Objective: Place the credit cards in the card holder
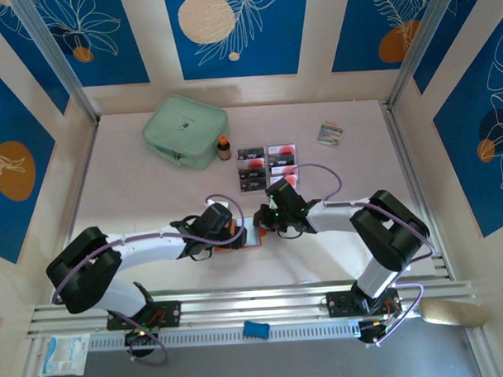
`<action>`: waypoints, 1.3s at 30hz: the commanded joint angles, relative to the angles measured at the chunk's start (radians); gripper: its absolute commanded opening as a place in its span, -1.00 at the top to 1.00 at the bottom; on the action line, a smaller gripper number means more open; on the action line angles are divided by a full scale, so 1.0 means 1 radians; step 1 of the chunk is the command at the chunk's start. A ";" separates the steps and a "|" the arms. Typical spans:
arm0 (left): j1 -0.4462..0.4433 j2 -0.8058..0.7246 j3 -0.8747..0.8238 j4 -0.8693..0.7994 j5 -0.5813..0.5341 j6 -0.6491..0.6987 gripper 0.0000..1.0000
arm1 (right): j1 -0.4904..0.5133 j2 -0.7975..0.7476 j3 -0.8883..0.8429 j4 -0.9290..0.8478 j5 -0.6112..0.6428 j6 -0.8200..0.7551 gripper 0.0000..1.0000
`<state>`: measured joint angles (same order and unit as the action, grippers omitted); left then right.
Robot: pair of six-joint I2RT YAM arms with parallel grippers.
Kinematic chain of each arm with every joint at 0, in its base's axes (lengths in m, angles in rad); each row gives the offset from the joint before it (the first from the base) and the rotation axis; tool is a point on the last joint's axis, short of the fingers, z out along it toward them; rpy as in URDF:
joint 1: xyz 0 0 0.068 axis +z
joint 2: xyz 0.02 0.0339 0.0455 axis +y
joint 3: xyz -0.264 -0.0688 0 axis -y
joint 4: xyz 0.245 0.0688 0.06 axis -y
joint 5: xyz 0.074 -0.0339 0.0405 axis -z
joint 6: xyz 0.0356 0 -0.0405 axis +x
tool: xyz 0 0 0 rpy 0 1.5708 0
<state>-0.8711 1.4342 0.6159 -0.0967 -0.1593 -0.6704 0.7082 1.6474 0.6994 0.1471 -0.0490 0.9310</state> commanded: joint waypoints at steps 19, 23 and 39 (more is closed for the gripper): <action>-0.005 0.002 0.015 -0.023 -0.031 0.023 -1.00 | 0.025 0.031 0.017 0.006 -0.054 -0.005 1.00; -0.004 -0.003 0.014 -0.023 -0.032 0.024 -1.00 | 0.000 -0.014 0.025 -0.031 -0.038 -0.026 1.00; -0.005 -0.007 0.022 -0.031 -0.038 0.029 -1.00 | -0.002 0.016 0.057 -0.045 -0.042 -0.045 1.00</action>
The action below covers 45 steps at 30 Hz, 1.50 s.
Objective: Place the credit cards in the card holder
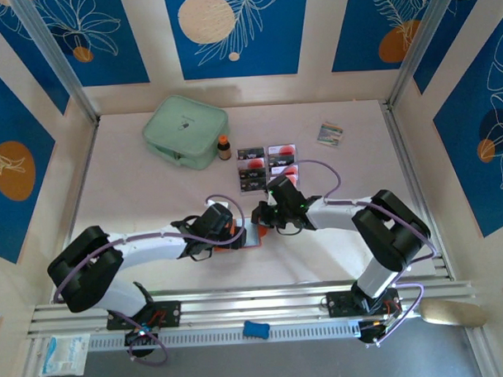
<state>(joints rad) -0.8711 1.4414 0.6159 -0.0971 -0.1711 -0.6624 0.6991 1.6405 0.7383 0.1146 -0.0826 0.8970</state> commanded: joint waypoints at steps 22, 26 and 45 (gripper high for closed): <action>-0.005 -0.028 0.016 -0.028 -0.047 0.020 -1.00 | 0.056 0.133 0.028 0.073 -0.051 0.052 1.00; -0.004 -0.015 0.000 -0.014 -0.040 0.019 -0.97 | 0.050 0.123 0.029 0.067 -0.054 0.053 1.00; -0.003 -0.016 -0.047 0.042 -0.021 0.010 -0.34 | 0.020 0.028 0.002 0.045 -0.055 0.056 0.58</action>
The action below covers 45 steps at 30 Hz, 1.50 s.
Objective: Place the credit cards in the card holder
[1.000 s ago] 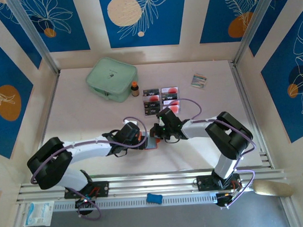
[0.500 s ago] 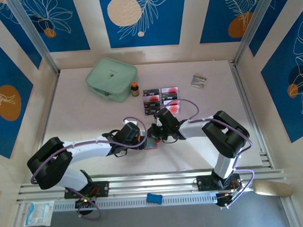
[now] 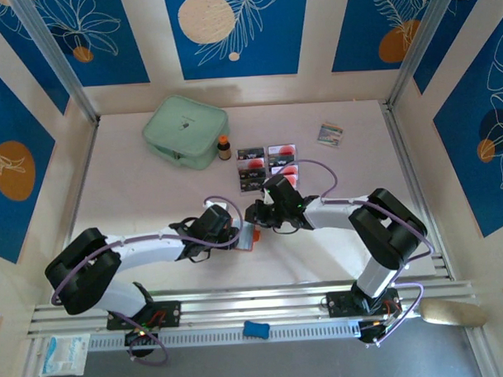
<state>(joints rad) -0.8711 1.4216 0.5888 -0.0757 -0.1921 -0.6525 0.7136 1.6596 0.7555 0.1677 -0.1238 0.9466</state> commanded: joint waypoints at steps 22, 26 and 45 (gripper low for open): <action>-0.003 -0.188 0.050 -0.128 -0.066 0.033 -0.88 | 0.039 -0.058 -0.042 -0.053 0.033 0.015 0.74; -0.003 -0.217 0.067 -0.156 -0.073 0.039 -0.95 | 0.054 -0.145 -0.056 -0.141 0.100 -0.015 0.47; -0.008 -0.198 0.164 -0.075 0.103 -0.043 -1.00 | 0.089 -0.086 -0.048 -0.248 0.207 -0.024 0.74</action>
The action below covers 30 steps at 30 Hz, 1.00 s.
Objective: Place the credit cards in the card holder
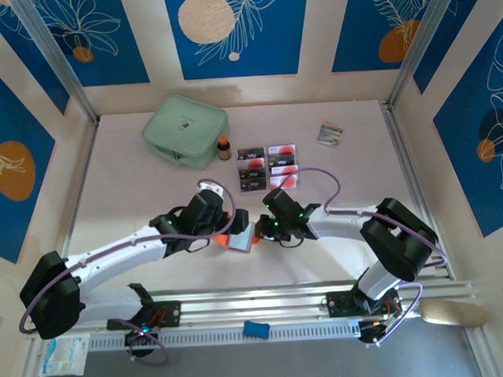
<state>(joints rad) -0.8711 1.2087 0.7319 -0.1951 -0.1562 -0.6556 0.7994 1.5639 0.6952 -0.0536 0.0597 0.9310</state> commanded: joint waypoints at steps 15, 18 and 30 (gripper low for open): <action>-0.011 0.072 -0.154 0.213 0.079 -0.123 -1.00 | -0.062 0.012 0.022 -0.022 0.000 -0.048 1.00; -0.011 0.089 -0.186 0.230 0.065 -0.122 -1.00 | -0.079 0.027 0.026 -0.018 -0.018 -0.061 1.00; -0.011 0.134 -0.230 0.276 0.053 -0.103 -1.00 | -0.101 -0.015 0.032 -0.025 -0.049 -0.060 0.73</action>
<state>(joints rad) -0.8730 1.3327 0.5182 0.0540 -0.0898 -0.7616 0.7067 1.5913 0.7067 -0.0544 0.0254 0.8818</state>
